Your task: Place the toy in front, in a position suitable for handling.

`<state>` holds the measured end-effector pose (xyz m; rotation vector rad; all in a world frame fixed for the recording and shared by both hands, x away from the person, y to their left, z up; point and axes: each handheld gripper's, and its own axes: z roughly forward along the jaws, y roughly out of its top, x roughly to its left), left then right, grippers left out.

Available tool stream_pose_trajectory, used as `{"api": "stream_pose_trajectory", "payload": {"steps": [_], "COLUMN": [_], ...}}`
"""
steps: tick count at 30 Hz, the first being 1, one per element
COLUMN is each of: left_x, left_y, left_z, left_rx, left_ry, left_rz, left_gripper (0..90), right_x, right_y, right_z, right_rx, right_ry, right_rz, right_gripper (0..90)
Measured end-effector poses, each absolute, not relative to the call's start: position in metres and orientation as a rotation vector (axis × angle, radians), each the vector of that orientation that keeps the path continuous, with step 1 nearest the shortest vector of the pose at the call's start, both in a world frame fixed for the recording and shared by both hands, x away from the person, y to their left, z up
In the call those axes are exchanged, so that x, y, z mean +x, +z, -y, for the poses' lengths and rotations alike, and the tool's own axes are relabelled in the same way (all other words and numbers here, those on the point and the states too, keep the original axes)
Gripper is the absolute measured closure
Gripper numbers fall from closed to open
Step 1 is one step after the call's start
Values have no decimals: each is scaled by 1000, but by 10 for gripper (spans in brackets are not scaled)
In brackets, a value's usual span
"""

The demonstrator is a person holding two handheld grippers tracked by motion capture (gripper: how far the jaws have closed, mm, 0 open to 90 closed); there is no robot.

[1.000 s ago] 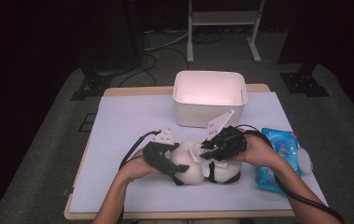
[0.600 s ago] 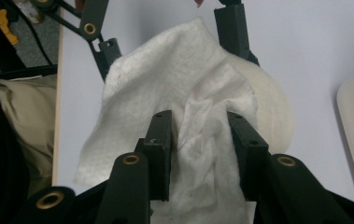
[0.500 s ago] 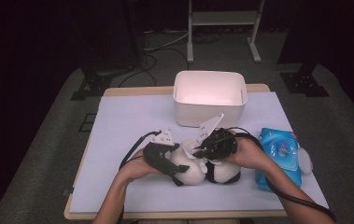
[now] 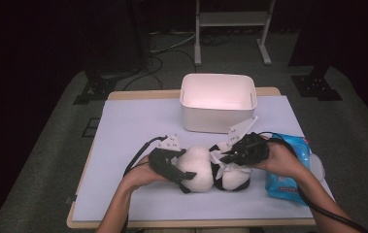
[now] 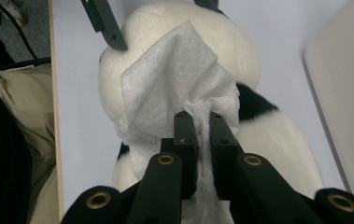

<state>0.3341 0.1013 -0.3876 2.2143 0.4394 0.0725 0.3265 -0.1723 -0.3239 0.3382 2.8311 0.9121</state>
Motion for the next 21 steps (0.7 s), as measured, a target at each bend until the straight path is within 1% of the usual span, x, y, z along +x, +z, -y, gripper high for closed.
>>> {"api": "stream_pose_trajectory", "payload": {"steps": [6,9,15,21], "left_x": [334,334,333,333], "left_y": [-388,-388,-388,-388], "left_z": [-102,-101,-100,-100], "left_rx": [2213,2219,2221,2220], "left_ry": [74,77,85,85], "left_rz": [-444,-436,-441,-434], "left_gripper": [95,97,97,96], "right_x": [321,318,317,320], "right_y": [-322,-323,-325,-330], "right_z": [197,202,189,165], "right_rx": [399,402,369,309], "right_ry": [924,940,944,923], "right_rz": [-2807,-2805,-2811,-2842], "right_gripper": [842,841,841,840]}}
